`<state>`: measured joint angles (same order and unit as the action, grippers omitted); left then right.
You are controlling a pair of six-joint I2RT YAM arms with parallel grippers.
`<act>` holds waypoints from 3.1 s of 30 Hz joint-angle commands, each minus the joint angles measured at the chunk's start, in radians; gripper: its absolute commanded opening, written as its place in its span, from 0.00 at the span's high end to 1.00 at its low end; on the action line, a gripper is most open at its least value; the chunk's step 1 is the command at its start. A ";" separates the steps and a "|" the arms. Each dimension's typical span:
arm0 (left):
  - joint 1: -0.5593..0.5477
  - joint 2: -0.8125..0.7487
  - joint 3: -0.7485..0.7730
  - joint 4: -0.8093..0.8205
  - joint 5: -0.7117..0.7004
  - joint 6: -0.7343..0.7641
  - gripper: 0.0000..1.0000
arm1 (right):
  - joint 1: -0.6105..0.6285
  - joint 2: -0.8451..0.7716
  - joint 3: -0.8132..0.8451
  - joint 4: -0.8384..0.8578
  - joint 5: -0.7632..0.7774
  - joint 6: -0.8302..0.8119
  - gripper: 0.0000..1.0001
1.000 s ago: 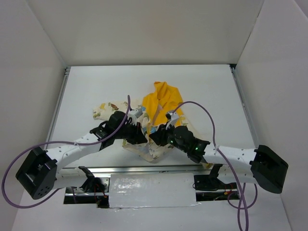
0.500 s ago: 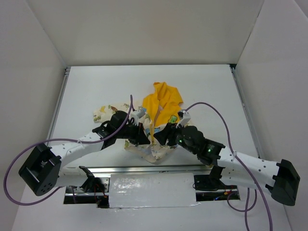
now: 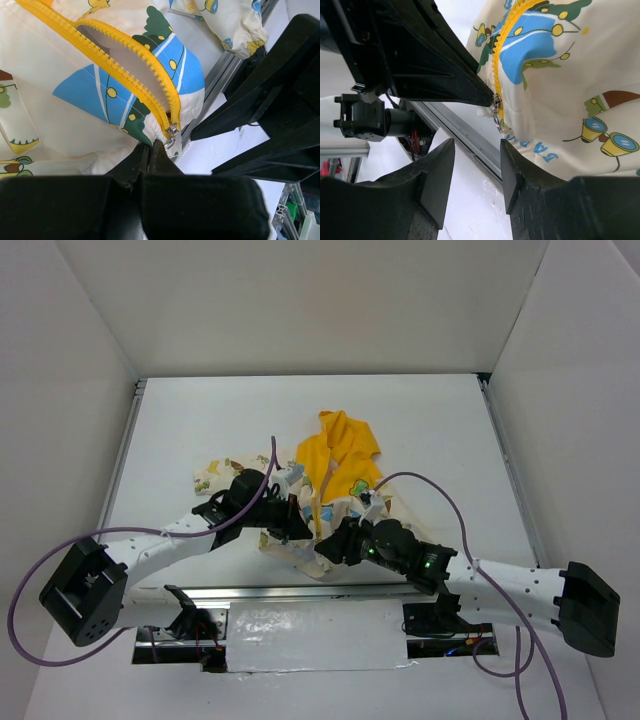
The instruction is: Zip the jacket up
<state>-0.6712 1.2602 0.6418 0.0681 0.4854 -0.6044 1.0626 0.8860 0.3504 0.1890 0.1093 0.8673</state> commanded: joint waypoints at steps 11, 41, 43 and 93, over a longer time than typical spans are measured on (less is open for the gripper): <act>-0.008 -0.005 0.041 0.019 0.033 0.023 1.00 | 0.017 0.169 0.012 0.171 0.021 -0.013 0.52; -0.008 -0.005 0.029 0.033 0.039 0.020 1.00 | 0.027 0.203 0.033 0.218 0.096 0.075 0.72; -0.008 -0.007 0.027 0.032 0.038 0.022 1.00 | 0.028 0.203 0.033 0.213 0.099 0.079 0.74; -0.059 -0.070 -0.047 0.087 0.053 0.034 1.00 | -0.154 0.108 0.127 0.094 0.126 0.578 1.00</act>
<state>-0.7002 1.1835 0.6090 0.1764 0.4736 -0.5976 0.9501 0.9989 0.4648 0.1730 0.2241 1.3979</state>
